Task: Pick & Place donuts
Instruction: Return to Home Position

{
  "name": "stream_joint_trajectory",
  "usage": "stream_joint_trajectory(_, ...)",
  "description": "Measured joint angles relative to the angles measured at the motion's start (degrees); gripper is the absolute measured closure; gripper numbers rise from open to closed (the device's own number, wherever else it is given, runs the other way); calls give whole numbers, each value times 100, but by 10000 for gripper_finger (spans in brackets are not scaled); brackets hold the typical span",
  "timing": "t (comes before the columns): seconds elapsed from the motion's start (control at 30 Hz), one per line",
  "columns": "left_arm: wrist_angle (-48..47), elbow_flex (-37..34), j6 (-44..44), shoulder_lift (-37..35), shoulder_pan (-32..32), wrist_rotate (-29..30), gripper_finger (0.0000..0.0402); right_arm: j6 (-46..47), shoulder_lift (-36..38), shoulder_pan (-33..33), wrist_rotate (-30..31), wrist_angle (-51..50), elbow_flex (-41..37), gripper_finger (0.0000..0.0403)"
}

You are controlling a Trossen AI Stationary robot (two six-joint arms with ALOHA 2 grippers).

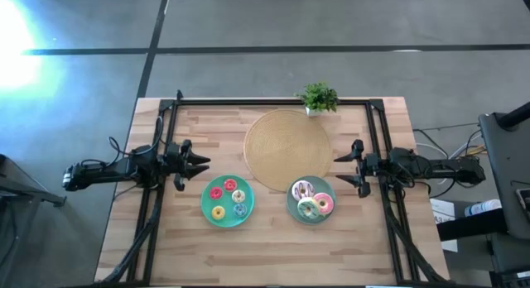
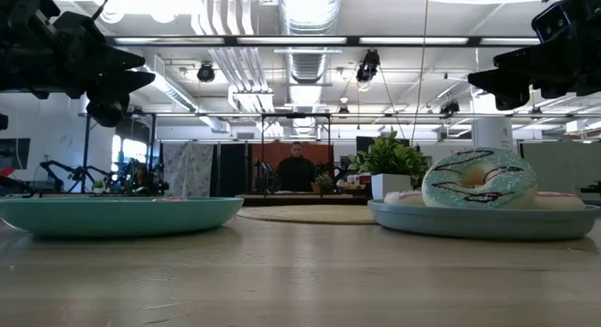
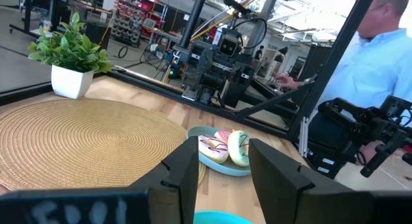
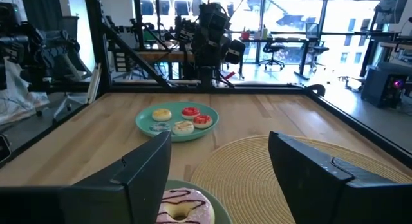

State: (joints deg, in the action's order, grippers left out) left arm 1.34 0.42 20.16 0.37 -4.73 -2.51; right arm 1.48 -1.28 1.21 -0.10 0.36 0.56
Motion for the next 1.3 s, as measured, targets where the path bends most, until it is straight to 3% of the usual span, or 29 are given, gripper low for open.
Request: stream_joint_trajectory(1.3, 0, 1, -2, -1, 0, -1, 291, -1, -1, -2, 0, 2, -2, 153)
